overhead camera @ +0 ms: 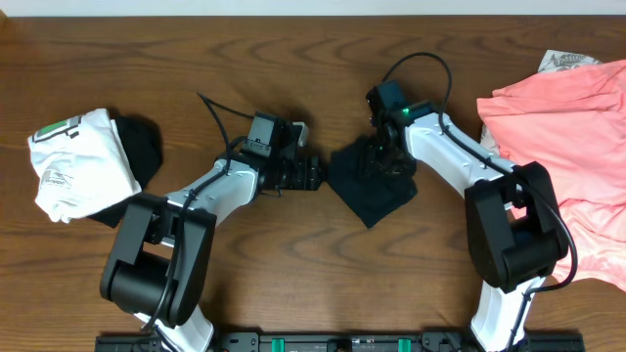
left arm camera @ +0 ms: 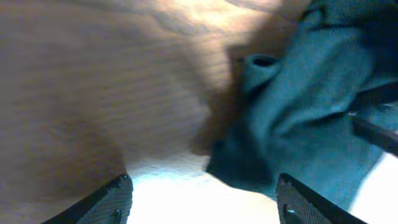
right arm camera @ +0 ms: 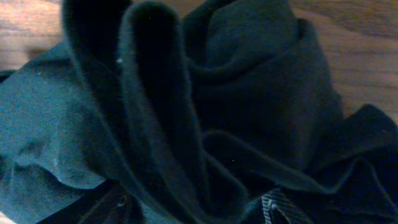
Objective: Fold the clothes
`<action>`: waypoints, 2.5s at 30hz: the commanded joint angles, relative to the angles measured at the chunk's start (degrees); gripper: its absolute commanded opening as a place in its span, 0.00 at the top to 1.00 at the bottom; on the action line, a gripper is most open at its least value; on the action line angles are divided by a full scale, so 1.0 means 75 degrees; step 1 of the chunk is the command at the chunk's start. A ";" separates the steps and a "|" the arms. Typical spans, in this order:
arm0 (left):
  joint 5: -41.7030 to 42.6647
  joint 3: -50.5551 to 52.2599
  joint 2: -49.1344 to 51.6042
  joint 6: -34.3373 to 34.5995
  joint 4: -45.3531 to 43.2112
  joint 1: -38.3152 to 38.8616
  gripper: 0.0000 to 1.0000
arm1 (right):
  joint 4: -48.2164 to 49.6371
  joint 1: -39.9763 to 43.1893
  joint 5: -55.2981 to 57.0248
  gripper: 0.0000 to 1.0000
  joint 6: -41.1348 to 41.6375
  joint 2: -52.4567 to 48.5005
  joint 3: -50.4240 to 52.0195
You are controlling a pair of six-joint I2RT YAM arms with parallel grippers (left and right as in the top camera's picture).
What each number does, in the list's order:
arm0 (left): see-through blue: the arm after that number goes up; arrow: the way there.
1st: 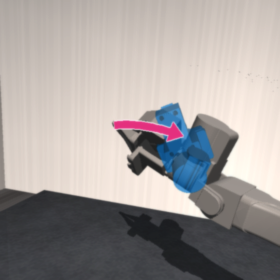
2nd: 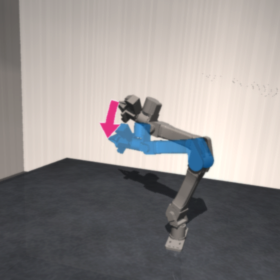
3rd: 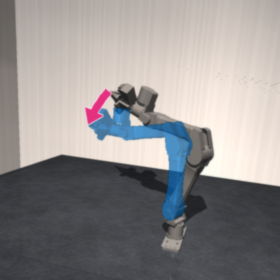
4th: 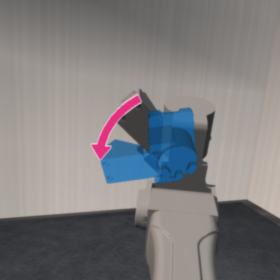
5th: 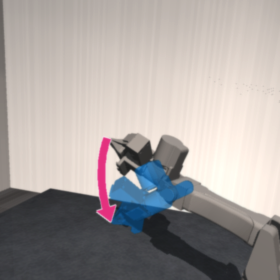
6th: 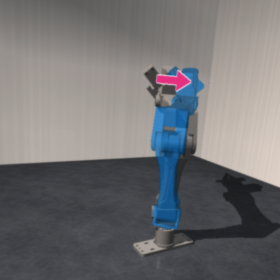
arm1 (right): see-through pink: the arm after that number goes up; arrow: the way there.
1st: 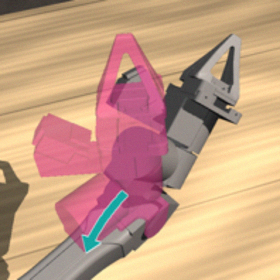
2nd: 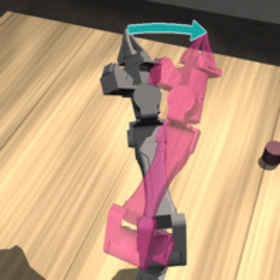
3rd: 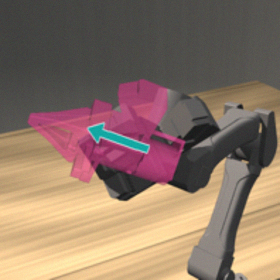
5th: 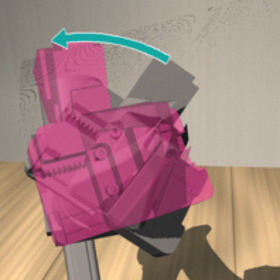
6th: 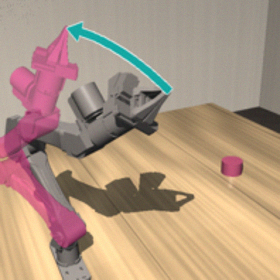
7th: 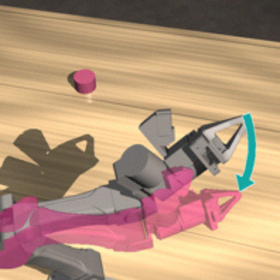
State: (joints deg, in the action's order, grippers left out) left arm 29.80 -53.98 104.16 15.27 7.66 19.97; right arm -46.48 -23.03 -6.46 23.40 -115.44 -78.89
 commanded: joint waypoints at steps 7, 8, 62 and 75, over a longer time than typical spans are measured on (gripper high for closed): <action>0.0574 0.0067 0.0143 0.0810 -0.0006 -0.0012 0.24 | 0.0181 -0.0326 -0.0892 0.36 0.0478 -0.0213 0.0294; 0.0574 0.0067 0.0143 0.0810 -0.0009 -0.0012 0.24 | 0.0262 -0.0329 -0.1067 0.37 0.0478 -0.0213 0.0294; 0.0064 0.0160 0.0892 0.2261 -0.0271 0.0213 0.29 | 0.0883 -0.0303 -0.2200 0.38 0.1221 -0.0213 0.0294; 0.0303 0.0157 0.0874 0.2253 -0.0571 0.0213 0.94 | 0.0883 -0.0312 -0.2192 0.38 0.1212 -0.0213 0.0294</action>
State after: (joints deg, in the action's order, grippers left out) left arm 32.82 -54.46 108.55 32.69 2.83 21.04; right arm -39.57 -24.51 -21.56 31.66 -115.46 -77.45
